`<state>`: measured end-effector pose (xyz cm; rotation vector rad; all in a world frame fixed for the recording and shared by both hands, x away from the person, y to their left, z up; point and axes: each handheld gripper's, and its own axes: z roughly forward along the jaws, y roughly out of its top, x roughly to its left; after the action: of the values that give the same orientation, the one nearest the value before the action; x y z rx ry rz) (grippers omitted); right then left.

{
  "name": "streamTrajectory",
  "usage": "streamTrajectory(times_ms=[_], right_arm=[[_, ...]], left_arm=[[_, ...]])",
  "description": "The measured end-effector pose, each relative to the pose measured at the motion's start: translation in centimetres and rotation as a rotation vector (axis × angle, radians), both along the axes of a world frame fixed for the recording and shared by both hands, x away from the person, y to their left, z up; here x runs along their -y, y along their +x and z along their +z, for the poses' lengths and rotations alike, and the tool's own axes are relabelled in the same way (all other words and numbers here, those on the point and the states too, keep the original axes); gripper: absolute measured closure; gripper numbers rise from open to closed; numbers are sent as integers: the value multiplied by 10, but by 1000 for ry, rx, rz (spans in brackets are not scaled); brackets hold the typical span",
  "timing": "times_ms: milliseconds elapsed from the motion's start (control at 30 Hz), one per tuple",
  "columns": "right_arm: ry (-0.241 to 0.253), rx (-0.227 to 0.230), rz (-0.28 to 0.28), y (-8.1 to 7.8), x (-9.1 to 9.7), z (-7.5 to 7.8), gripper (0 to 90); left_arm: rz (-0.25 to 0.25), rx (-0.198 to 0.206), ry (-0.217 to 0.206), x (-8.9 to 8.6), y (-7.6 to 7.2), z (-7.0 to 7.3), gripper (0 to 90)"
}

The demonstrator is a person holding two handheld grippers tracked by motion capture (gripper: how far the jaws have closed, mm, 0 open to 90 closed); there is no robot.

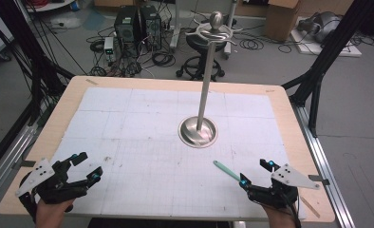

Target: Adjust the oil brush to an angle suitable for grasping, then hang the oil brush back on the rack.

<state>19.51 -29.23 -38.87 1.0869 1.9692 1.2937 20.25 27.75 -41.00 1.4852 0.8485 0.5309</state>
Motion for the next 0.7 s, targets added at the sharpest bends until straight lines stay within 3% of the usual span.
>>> streamTrajectory(times_ms=[267, 367, 700], right_arm=[[0, -6, -2, -1, 6, -2, 163], [-13, -2, -41, 1, 8, -1, 163], [-24, -61, -4, 9, 11, -8, 163]], left_arm=[[-1, -2, 1, 1, 1, 0, 192], [-4, -1, 4, 2, 1, 0, 192], [-3, -6, -8, 0, 1, 0, 192]])
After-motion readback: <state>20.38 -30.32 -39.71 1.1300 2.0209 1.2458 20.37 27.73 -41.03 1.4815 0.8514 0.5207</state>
